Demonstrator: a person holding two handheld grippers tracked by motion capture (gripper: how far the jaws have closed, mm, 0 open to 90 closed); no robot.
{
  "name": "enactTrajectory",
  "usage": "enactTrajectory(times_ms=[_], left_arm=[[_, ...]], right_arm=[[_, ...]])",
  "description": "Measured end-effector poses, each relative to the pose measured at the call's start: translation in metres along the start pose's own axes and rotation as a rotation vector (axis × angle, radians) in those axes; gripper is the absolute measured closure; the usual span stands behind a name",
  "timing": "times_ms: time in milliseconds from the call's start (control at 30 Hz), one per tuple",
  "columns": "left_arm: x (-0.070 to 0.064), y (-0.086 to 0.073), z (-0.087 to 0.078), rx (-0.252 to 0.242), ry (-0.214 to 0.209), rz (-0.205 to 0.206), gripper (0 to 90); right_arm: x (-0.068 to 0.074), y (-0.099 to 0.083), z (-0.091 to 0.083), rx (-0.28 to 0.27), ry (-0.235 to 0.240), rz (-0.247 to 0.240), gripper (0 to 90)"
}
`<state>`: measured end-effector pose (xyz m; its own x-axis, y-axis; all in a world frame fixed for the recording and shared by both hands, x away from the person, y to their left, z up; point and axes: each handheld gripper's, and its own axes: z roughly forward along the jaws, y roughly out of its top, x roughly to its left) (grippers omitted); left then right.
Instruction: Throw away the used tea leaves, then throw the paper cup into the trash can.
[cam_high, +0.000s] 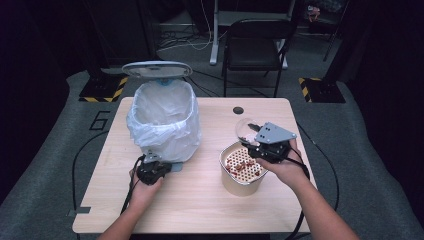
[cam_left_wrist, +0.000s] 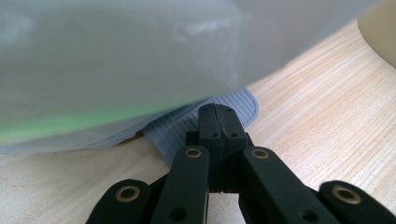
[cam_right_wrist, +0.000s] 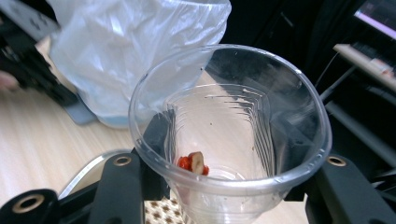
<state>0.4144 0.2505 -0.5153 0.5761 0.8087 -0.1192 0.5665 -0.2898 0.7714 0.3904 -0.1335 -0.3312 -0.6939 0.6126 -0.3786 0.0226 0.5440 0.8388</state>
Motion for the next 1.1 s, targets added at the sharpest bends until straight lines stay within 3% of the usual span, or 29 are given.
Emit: enactTrajectory(times_ms=[167, 433, 800, 900, 967, 1000, 1067, 1100], left_arm=[[0.0, 0.0, 0.0, -0.001, -0.001, -0.001, 90.0], [0.0, 0.0, 0.0, -0.001, 0.0, -0.003, 90.0], [0.0, 0.0, 0.001, -0.006, 0.002, -0.009, 90.0], [0.002, 0.0, -0.001, 0.012, -0.002, 0.013, 90.0], [0.0, 0.0, 0.0, -0.006, -0.009, -0.014, 90.0], [0.001, 0.0, 0.0, 0.006, -0.004, 0.005, 90.0], [0.001, 0.0, 0.001, -0.005, -0.002, -0.009, 90.0], [0.002, 0.0, 0.0, 0.015, -0.003, 0.006, 90.0]], right_arm=[[-0.004, 0.004, -0.001, -0.028, 0.027, 0.108, 48.2], [0.001, 0.029, 0.006, -0.059, 0.063, 0.185, 48.2], [0.011, 0.079, 0.033, -0.091, 0.089, 0.191, 48.3], [0.013, 0.091, 0.043, -0.094, 0.096, 0.191, 48.3], [0.013, 0.099, 0.049, -0.099, 0.102, 0.196, 48.3], [0.013, 0.101, 0.052, -0.099, 0.104, 0.195, 48.3], [0.013, 0.107, 0.057, -0.102, 0.102, 0.2, 48.3], [0.012, 0.11, 0.062, -0.104, 0.11, 0.214, 48.3]])
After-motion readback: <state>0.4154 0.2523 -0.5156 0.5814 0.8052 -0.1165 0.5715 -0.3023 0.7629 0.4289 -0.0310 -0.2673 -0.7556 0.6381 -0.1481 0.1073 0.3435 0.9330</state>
